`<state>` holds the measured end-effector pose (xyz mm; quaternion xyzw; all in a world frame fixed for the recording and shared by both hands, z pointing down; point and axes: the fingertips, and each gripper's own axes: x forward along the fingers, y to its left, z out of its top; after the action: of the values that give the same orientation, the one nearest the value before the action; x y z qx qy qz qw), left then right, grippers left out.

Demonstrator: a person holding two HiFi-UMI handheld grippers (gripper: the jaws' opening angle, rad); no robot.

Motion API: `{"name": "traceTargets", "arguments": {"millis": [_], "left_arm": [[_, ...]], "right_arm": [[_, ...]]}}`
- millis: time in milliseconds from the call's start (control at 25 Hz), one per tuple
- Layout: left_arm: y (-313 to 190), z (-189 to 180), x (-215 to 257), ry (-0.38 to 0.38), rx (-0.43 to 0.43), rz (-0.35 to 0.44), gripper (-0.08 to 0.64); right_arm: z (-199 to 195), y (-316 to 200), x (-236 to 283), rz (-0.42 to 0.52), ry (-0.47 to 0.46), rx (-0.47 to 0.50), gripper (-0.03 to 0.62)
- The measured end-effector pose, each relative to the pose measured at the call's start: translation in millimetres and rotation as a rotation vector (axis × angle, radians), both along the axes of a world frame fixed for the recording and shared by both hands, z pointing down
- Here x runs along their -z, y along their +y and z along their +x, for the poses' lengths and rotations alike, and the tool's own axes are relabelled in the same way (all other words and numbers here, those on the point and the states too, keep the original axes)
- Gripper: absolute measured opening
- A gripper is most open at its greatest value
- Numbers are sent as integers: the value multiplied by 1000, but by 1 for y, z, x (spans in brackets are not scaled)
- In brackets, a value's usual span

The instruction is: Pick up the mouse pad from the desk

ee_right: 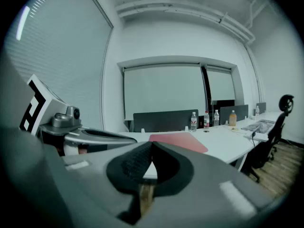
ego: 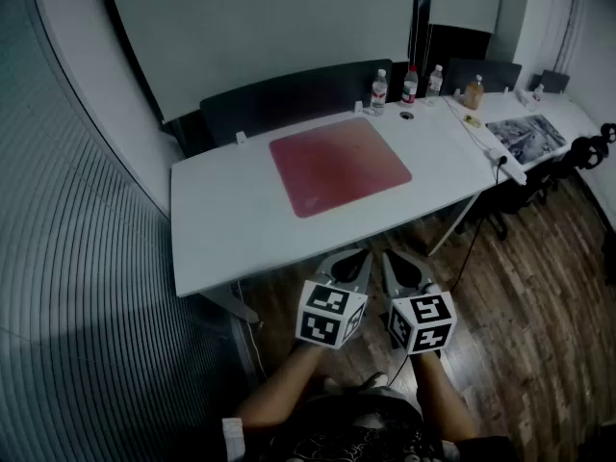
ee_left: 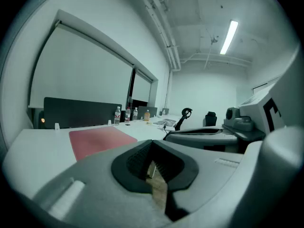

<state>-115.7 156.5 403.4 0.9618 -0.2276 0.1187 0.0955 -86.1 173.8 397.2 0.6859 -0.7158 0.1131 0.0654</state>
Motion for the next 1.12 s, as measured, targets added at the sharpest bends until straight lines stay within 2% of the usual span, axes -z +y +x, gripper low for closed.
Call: {"name": "traceTargets", "arguments": {"millis": [240,480,1120], "left_arm": [[-2,0,3,0,-3,8,6],[-11,15,0,-5,-5,14,6],[-82,95,-16,-42,71,7,6]], "right_arm": [[1,-1,0,7,-24,-15,2],[17,-10,-6,10,-33,-19,2],[99,-83,-27,-5,-62,59,2]]}}
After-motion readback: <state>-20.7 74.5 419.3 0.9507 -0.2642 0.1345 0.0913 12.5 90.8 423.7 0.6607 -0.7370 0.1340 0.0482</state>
